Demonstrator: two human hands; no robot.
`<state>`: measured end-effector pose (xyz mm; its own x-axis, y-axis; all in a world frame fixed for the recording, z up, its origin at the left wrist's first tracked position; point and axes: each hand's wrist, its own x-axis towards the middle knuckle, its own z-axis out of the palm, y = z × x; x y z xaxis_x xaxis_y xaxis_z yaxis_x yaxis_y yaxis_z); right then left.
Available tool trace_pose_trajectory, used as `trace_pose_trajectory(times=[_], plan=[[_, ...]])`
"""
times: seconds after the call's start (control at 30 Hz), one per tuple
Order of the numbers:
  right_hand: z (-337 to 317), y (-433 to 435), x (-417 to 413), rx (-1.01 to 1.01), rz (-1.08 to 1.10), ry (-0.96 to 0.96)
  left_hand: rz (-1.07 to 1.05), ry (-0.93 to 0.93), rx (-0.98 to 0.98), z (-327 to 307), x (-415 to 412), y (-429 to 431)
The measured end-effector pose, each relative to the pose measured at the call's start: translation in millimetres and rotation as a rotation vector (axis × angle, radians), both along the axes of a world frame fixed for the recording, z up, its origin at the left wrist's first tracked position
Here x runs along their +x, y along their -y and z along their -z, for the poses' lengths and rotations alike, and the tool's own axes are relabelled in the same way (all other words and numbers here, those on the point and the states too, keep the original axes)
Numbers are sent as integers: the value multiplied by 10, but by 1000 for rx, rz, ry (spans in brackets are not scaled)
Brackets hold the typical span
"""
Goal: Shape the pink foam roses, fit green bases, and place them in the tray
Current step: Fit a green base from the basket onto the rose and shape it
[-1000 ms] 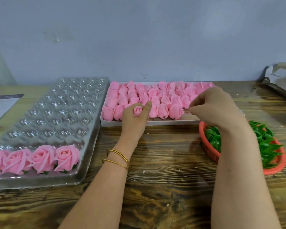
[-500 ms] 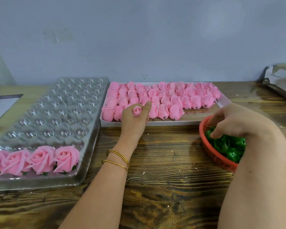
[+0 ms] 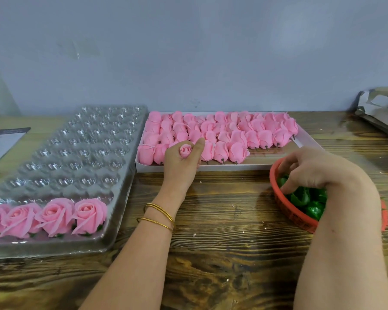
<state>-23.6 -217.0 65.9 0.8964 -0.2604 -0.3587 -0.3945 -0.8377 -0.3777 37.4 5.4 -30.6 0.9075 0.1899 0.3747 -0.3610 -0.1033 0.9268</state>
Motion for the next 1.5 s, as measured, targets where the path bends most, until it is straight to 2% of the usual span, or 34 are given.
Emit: trace_pose_trajectory(times=[0.37, 0.6, 1.13, 1.5], plan=[[44, 40, 28, 32, 49, 38, -1, -11, 10, -14, -10, -4], [-48, 38, -24, 73, 91, 215, 6, -9, -7, -31, -24, 7], [-106, 37, -87, 86, 140, 280, 18, -47, -31, -60, -43, 11], [-75, 50, -63, 72, 226, 510, 9, -46, -23, -63, -51, 10]])
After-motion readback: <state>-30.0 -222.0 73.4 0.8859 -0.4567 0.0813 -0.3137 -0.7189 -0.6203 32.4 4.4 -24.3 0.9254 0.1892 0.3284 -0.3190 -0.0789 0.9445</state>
